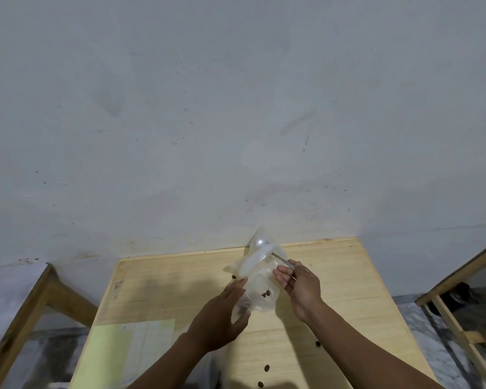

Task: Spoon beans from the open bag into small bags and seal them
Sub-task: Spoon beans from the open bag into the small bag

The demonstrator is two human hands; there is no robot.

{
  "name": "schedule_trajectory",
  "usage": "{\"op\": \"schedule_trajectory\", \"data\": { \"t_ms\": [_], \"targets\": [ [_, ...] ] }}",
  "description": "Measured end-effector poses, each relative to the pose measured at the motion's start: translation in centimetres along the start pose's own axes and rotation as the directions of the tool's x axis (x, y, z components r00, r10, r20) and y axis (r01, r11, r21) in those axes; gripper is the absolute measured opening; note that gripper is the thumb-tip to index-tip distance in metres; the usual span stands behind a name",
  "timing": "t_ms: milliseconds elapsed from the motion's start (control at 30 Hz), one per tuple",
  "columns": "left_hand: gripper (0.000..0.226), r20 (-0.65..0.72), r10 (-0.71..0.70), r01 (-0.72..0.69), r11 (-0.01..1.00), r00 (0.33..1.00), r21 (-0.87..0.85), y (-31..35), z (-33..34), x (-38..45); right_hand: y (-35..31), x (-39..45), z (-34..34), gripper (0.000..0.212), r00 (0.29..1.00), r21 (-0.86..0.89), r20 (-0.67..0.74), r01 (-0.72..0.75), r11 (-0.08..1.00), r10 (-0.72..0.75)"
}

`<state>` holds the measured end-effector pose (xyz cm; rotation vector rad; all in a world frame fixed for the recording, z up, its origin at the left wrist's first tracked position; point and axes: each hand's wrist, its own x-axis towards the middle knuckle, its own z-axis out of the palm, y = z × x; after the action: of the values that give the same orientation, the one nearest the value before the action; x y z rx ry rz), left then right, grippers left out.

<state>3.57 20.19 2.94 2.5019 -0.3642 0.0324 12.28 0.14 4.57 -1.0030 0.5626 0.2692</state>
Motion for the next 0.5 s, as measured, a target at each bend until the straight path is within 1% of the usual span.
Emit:
{"op": "schedule_trajectory", "data": {
  "t_ms": [100, 200, 400, 500],
  "targets": [
    [0.070, -0.038, -0.107, 0.104, 0.992, 0.994, -0.076, -0.1, 0.1, 0.7, 0.2, 0.0, -0.8, 0.025, 1.000, -0.088, -0.013, 0.006, 0.996, -0.007],
    [0.071, -0.041, -0.160, 0.155, 0.982, 0.986, -0.109, -0.3, 0.2, 1.4, 0.3, 0.1, -1.7, 0.026, 1.000, -0.165, 0.001, -0.008, 0.986, 0.009],
    [0.077, 0.023, -0.227, 0.228, 0.968, 0.974, -0.104, -0.6, 0.5, 2.2, 0.0, -0.4, -3.0, 0.033, 0.999, -0.166, -0.040, -0.029, 0.986, 0.022],
    [0.078, 0.089, -0.268, 0.275, 0.958, 0.959, -0.084, -0.8, 0.8, 2.5, -0.6, -1.0, -3.6, 0.035, 0.996, -0.234, -0.082, -0.004, 0.972, -0.016]
  ]
}}
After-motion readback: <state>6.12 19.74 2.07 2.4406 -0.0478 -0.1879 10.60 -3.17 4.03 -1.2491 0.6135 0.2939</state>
